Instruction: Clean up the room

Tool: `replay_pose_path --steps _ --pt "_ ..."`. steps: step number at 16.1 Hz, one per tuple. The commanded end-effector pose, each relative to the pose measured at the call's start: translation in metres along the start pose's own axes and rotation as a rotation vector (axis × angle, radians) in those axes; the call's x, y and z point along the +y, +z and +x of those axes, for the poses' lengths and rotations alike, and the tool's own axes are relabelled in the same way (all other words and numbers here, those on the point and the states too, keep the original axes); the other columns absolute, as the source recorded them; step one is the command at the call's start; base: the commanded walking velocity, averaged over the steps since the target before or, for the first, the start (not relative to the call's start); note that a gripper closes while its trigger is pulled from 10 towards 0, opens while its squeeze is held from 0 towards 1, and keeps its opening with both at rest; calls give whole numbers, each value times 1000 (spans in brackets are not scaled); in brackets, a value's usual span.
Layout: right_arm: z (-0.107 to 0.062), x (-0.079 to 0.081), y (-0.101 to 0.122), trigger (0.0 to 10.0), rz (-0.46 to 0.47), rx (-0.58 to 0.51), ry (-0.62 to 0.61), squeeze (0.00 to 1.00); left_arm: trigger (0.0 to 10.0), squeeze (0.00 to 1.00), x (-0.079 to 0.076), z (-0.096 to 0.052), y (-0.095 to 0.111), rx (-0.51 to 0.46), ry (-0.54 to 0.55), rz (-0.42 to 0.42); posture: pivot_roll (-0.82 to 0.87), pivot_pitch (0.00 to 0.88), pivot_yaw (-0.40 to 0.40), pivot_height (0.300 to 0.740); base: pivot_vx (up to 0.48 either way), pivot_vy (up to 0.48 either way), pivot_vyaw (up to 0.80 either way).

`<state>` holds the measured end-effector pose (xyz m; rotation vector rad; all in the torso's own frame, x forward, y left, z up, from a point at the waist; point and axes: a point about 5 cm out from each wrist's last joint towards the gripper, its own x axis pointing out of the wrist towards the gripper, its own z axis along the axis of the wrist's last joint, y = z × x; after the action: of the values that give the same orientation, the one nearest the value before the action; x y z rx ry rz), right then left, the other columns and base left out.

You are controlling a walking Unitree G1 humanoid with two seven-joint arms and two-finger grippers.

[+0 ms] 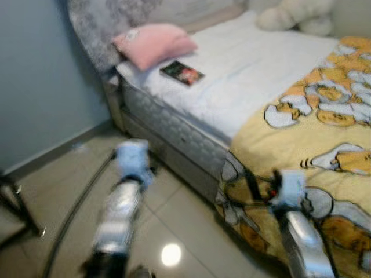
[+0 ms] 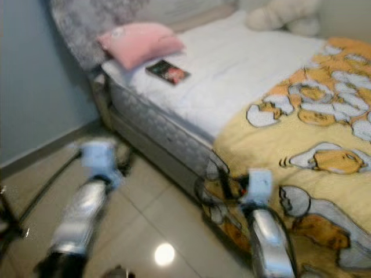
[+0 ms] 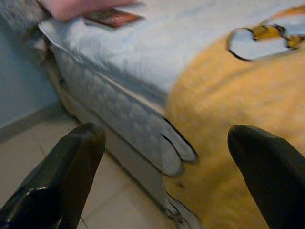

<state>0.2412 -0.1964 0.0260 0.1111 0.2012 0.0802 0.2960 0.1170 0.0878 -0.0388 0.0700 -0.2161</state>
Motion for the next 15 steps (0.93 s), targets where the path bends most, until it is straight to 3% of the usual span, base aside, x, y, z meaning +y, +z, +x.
replay_pose_path --steps 1,2,4,6,12,13,15 --pt "2 6 4 10000 -1 -16 18 0 10000 0 8 1 3 -9 27 -2 39 0 -26 740 480 0 500" --pt "2 7 4 10000 -2 -16 23 0 10000 0 8 1 4 -11 39 -15 39 0 -26 740 480 0 500" --pt "-3 6 2 10000 -3 -20 11 0 10000 0 2 -2 4 -15 21 46 33 0 -2 740 480 0 506" --pt "-2 3 1 10000 13 -20 -7 0 10000 0 5 -4 -1 15 52 81 45 0 -4 740 480 0 506" --pt "17 3 12 10000 38 -33 -22 0 10000 0 11 -2 -2 43 85 113 71 0 -11 740 480 0 336" --pt "19 4 16 10000 -4 -51 -5 0 10000 0 12 -1 2 12 92 108 66 0 -6 740 480 0 744" --pt "19 3 15 10000 -1 -49 -10 0 10000 0 16 3 3 36 128 208 70 0 -9 740 0 0 706"
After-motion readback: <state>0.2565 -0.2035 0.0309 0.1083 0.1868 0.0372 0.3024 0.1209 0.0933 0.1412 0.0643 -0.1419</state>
